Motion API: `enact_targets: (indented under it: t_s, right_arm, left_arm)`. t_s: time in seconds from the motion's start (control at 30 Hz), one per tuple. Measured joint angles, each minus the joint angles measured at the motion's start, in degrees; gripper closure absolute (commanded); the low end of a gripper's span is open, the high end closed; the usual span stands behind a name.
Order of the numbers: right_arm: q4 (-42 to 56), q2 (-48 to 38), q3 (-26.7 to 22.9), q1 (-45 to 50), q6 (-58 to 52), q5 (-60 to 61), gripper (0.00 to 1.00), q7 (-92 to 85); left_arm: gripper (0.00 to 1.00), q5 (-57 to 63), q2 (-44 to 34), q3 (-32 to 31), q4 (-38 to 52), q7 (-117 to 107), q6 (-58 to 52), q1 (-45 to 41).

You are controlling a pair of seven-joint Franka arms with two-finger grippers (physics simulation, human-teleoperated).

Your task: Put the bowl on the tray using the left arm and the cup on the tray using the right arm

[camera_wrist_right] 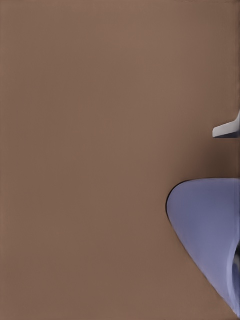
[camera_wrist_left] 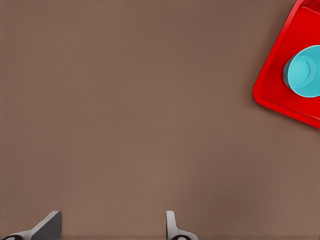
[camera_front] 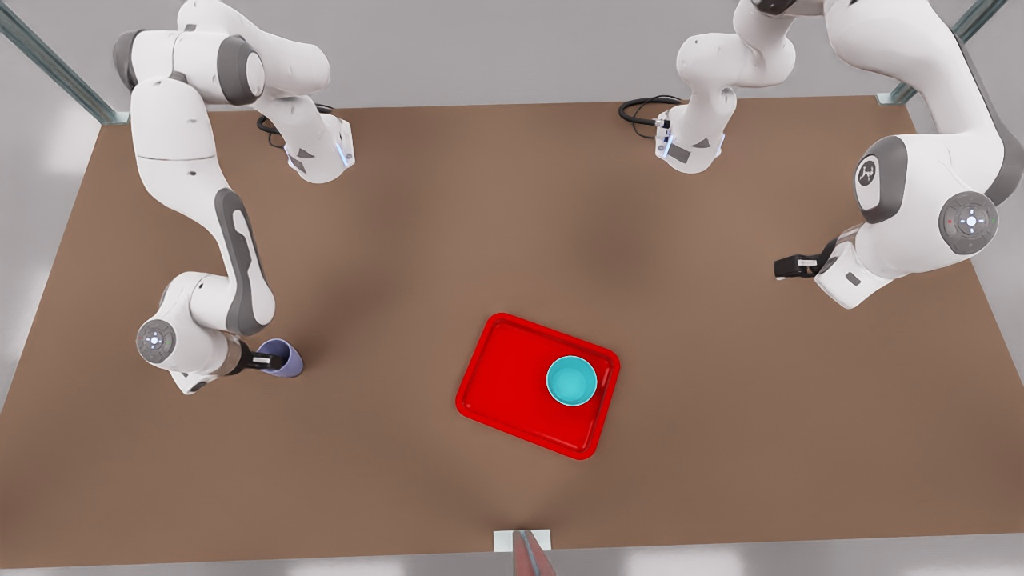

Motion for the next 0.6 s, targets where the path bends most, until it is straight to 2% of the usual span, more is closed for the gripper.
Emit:
enact_targets:
  t_s: [0.3, 0.37, 0.6]
  right_arm:
    - [0.9, -0.8, 0.0, 0.0, -2.6, 0.0, 0.40, -0.3]
    - [0.9, -0.7, 0.0, 0.0, -2.2, 0.0, 0.48, -0.3]
    - [1.1, -0.6, 0.0, 0.0, -2.1, 0.0, 0.52, -0.2]
  left_arm:
    - [0.00, 0.0, 0.1, 0.0, -0.1, 0.0, -0.1, 0.0]
    - [0.00, 0.0, 0.1, 0.0, -0.1, 0.0, -0.1, 0.0]
    - [0.00, 0.0, 0.0, 0.0, 0.0, 0.0, -0.1, 0.0]
